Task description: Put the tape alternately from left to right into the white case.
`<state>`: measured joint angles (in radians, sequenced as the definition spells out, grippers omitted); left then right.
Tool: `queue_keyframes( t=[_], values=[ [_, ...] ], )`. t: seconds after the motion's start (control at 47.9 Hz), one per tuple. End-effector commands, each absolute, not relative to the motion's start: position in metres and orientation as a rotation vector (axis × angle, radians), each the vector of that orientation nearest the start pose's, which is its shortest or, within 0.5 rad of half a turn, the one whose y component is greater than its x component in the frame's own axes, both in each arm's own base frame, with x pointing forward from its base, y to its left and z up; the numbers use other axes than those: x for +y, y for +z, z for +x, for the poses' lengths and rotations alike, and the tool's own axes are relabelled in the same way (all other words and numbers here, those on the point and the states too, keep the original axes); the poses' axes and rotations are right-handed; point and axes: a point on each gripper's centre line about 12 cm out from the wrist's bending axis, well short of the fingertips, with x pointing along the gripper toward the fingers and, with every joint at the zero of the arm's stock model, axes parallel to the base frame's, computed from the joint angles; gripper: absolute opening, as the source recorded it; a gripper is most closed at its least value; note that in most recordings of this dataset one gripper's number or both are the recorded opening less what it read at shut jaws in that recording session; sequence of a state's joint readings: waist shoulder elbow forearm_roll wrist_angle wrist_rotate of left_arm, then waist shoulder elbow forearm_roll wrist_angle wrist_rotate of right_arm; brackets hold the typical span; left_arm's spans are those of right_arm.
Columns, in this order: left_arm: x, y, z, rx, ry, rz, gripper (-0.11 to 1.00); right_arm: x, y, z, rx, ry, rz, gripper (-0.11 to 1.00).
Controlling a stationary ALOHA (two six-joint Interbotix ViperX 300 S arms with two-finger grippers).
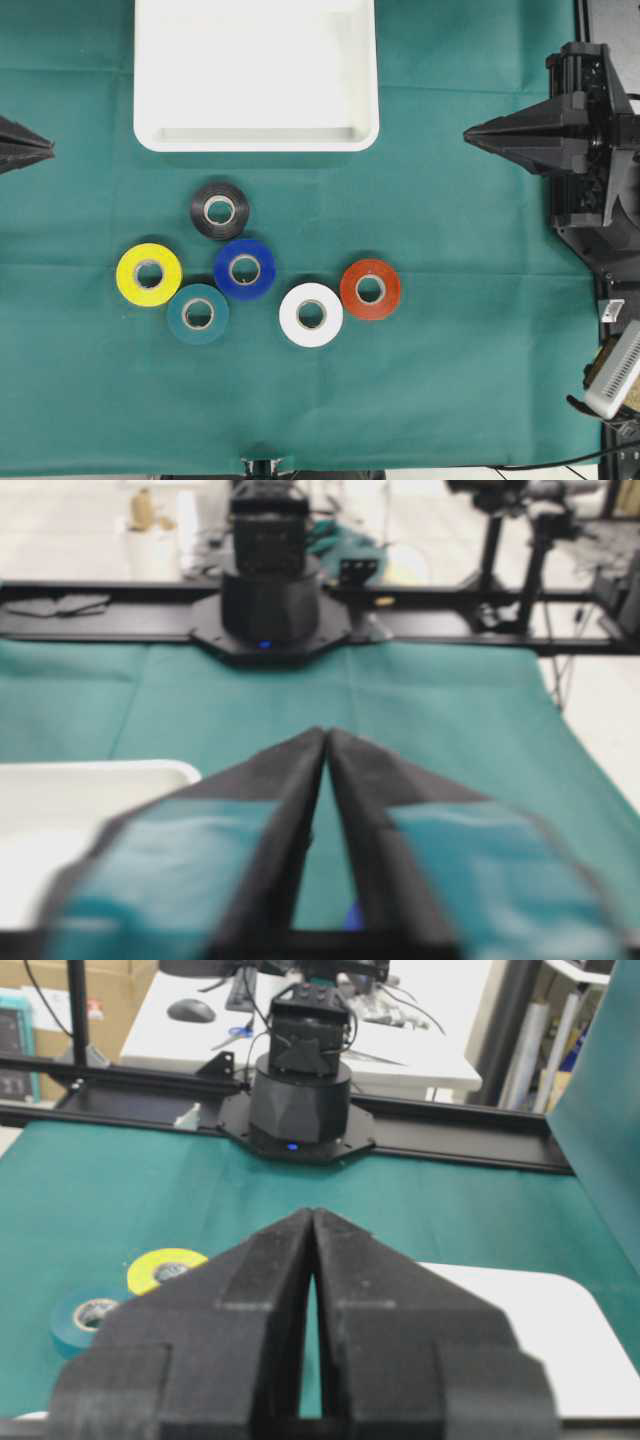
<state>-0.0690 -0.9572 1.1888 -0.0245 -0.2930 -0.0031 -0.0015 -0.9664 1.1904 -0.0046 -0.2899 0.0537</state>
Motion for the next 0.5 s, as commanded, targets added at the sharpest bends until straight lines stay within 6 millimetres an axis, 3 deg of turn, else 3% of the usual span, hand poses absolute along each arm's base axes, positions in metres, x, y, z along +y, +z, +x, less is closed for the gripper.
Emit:
queue_keyframes(
  t=[0.0, 0.063, 0.188, 0.397, 0.48],
  values=[
    [-0.014, 0.287, 0.200, -0.062, -0.065, -0.030, 0.30, -0.001, 0.289, 0.200, -0.069, -0.002, 0.058, -0.06],
    [-0.014, 0.285, 0.199, -0.056, -0.065, -0.029, 0.49, -0.001, 0.288, 0.201, -0.064, 0.000, 0.066, 0.00],
    [-0.013, 0.283, 0.199, -0.048, -0.065, -0.030, 0.83, -0.001, 0.284, 0.205, -0.043, -0.001, 0.071, 0.23],
    [-0.012, 0.282, 0.199, -0.040, -0.058, -0.033, 0.82, -0.001, 0.279, 0.210, -0.015, -0.004, 0.072, 0.81],
    [-0.012, 0.281, 0.200, -0.025, -0.057, -0.034, 0.82, -0.002, 0.277, 0.211, -0.006, -0.007, 0.072, 0.82]
  ],
)
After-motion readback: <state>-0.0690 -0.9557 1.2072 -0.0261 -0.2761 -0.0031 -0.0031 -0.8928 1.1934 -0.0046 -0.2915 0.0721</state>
